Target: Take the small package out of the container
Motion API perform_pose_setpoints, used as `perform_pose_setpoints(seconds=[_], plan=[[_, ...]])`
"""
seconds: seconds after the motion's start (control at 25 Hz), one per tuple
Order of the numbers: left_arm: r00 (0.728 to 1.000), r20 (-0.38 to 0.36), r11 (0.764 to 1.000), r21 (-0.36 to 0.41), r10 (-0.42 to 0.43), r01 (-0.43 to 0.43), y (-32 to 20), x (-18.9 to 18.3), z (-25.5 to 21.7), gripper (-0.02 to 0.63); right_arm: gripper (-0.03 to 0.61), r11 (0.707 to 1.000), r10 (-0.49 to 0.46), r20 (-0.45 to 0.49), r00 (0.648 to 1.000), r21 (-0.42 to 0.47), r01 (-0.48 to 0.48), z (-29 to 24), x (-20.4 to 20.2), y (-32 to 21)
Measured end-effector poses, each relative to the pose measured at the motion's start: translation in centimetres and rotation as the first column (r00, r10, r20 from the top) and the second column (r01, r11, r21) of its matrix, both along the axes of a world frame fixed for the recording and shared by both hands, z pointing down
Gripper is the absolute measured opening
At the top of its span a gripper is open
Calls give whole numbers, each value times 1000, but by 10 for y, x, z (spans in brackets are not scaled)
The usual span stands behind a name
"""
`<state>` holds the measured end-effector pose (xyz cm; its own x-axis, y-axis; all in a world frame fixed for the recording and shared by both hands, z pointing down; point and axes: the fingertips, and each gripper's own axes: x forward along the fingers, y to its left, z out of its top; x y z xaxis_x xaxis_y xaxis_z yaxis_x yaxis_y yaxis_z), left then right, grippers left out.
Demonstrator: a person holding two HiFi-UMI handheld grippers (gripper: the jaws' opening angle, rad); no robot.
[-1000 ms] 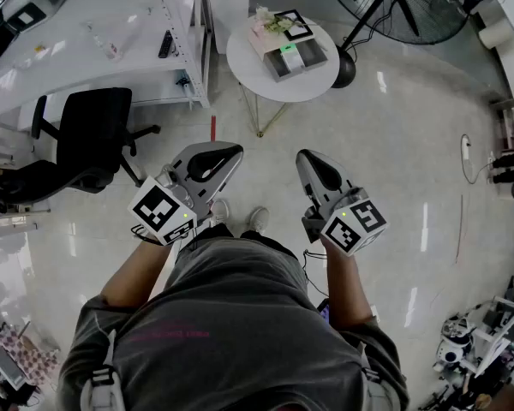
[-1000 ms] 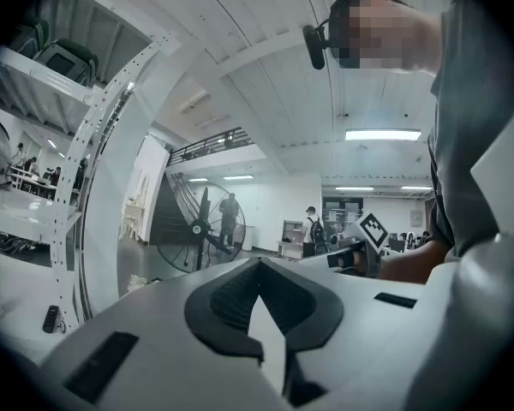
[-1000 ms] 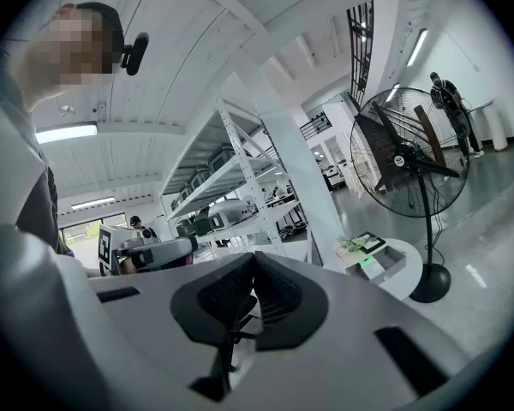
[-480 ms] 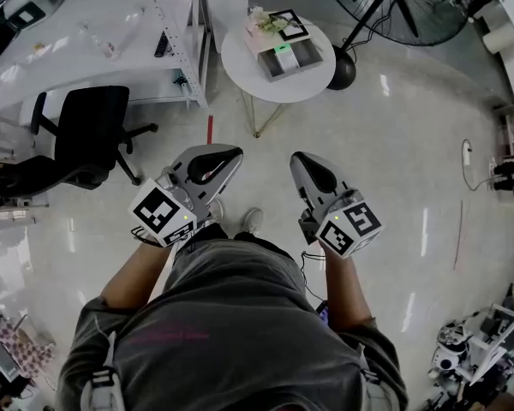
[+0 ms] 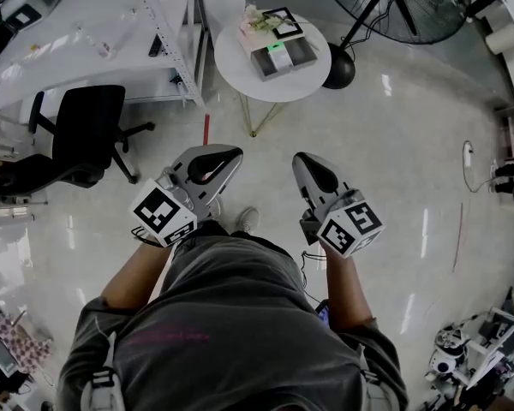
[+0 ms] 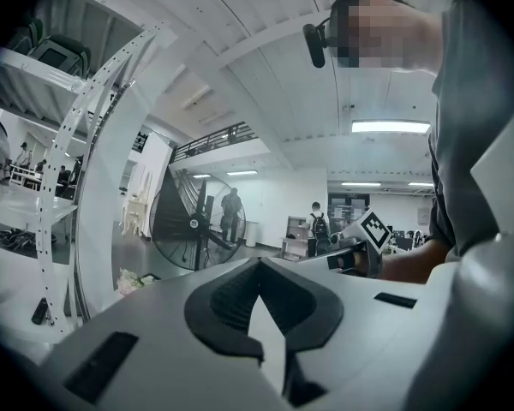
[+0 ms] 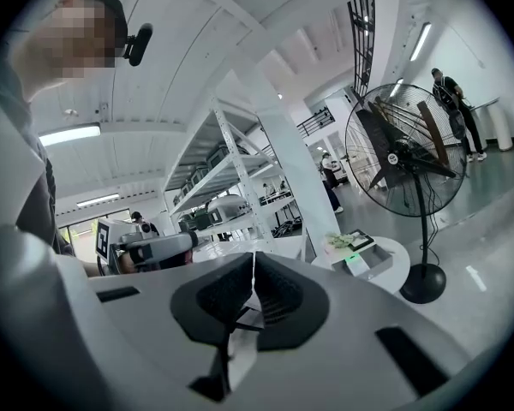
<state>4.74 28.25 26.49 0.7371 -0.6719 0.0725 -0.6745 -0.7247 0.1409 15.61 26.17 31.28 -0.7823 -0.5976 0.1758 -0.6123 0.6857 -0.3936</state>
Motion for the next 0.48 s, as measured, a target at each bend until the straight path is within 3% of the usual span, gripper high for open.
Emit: perform_pose_setpoints(seconds=[0.48], plan=[[1000, 7, 1000, -9, 4, -4, -28, 9, 6, 15, 23, 1000, 2, 15, 1000, -15, -2, 6, 12, -29]])
